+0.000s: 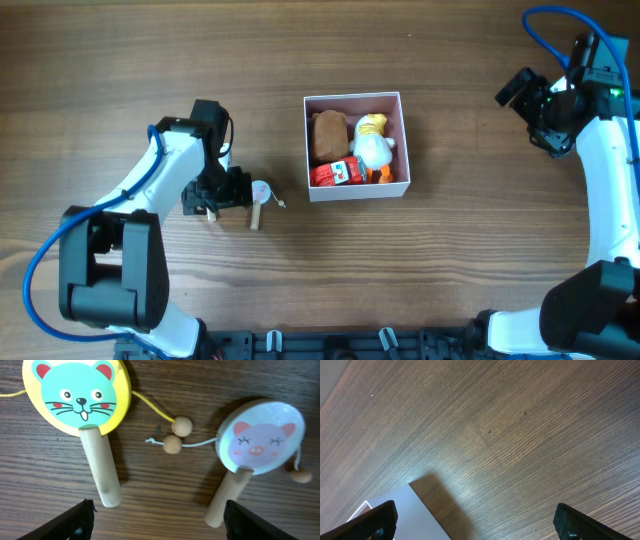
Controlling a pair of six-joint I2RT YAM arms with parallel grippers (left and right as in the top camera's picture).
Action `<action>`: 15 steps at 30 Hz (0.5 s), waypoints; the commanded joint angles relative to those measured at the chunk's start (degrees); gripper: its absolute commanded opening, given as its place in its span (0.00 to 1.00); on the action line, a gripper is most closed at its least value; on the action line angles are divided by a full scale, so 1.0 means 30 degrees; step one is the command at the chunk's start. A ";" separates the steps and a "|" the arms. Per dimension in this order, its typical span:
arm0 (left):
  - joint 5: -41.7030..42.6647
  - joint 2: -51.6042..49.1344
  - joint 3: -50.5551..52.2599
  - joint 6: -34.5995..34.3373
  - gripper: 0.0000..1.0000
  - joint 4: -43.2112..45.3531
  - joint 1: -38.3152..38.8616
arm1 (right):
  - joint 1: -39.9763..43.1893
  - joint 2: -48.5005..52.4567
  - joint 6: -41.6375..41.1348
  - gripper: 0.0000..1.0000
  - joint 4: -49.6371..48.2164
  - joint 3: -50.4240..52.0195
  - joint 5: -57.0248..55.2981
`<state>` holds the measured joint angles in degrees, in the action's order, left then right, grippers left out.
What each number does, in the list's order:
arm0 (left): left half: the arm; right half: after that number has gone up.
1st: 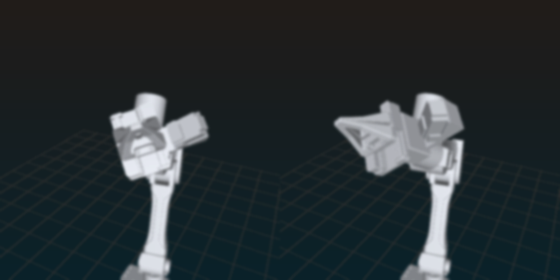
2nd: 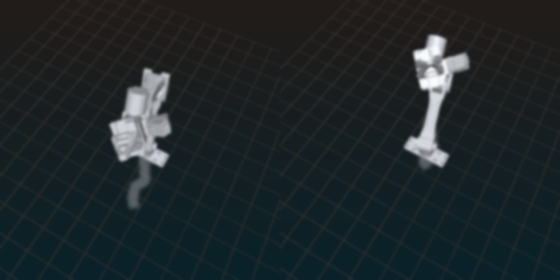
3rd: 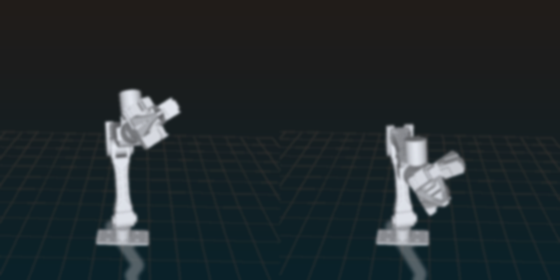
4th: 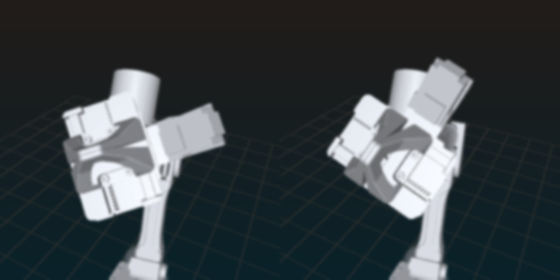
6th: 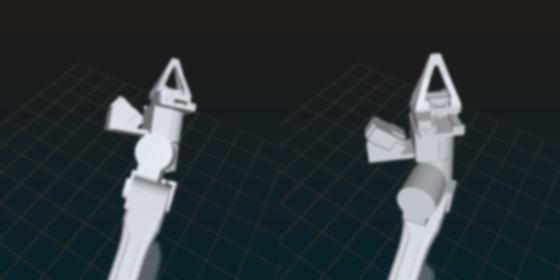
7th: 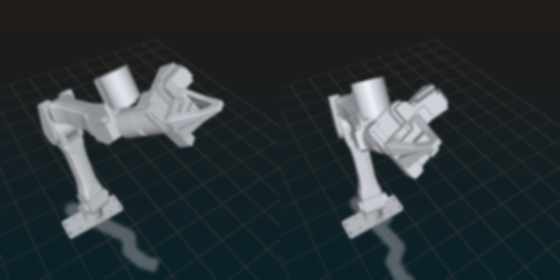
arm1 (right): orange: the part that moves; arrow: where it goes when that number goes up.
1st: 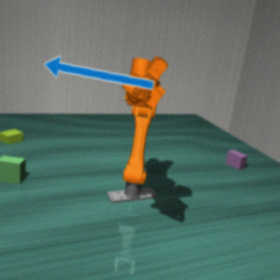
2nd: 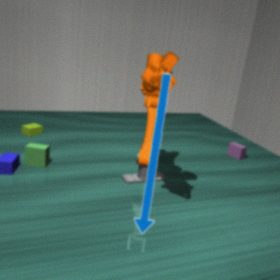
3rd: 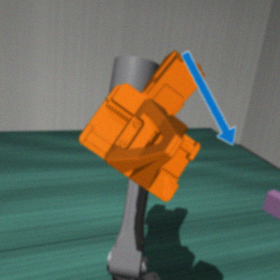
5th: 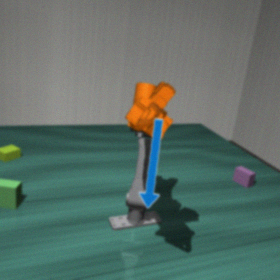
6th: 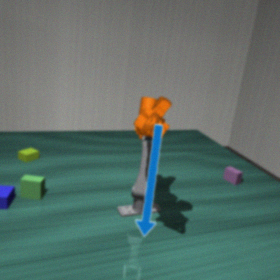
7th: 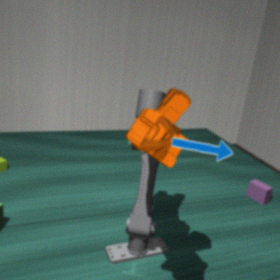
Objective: Pack container
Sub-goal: 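Move the left gripper to the cat rattle drum and grasp its handle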
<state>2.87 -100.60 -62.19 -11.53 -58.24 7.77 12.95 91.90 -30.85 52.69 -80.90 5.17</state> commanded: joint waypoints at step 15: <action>-0.0991 0.0117 0.2790 -0.1020 0.64 0.3067 -0.0219 | 0.0015 0.0197 -0.0270 1.00 0.0000 0.0124 0.0233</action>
<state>0.30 -99.11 -57.01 -14.11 -49.36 7.55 12.95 91.90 -30.85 52.66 -80.90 5.17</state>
